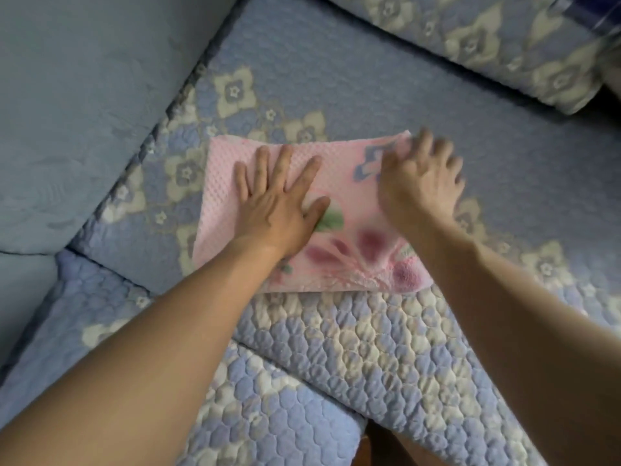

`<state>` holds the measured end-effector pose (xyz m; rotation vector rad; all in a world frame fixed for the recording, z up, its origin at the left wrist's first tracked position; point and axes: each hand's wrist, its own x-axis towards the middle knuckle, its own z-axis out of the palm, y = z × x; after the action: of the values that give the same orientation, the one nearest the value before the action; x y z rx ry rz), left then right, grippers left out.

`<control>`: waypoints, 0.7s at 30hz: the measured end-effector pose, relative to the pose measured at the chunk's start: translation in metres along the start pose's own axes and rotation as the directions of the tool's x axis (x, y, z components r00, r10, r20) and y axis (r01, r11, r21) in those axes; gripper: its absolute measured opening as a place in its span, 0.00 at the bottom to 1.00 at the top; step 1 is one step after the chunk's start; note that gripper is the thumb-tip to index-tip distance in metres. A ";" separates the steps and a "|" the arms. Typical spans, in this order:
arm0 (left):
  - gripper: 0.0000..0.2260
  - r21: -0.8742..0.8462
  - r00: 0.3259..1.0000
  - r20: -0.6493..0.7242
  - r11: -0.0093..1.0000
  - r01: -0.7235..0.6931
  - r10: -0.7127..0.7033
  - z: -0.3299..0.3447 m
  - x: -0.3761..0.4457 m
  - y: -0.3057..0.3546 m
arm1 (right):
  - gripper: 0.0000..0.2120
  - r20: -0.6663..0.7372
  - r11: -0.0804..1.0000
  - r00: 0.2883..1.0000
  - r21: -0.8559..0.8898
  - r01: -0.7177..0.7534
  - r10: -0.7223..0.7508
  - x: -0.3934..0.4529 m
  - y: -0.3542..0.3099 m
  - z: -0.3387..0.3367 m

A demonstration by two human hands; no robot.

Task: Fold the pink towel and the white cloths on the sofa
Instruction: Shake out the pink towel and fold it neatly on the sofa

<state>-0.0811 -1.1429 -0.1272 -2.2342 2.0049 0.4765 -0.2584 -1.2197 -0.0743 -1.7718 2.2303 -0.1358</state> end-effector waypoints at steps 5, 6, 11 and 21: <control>0.30 -0.011 0.997 -0.066 0.999 0.035 -0.036 0.004 -0.009 0.004 | 0.30 0.125 0.904 0.906 -0.097 0.416 -0.404 -0.041 0.008 0.028; 0.30 -0.033 0.993 -0.096 0.997 0.067 -0.070 0.008 -0.016 0.002 | 0.32 0.158 0.937 0.932 -0.080 0.341 -0.326 -0.035 0.018 0.037; 0.26 -0.221 0.921 0.009 0.897 0.383 -0.391 0.010 -0.013 -0.010 | 0.30 0.179 0.980 0.969 0.127 0.152 -0.173 -0.002 0.019 0.043; 0.38 -0.711 0.669 0.406 0.245 0.659 -0.622 -0.027 0.024 -0.061 | 0.40 0.427 0.711 0.879 0.550 -0.438 0.211 0.019 0.039 0.027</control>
<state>-0.0149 -1.1653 -0.1169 -3.1895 0.5450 1.5499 -0.2915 -1.2260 -0.1135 -0.9299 1.8895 -0.4230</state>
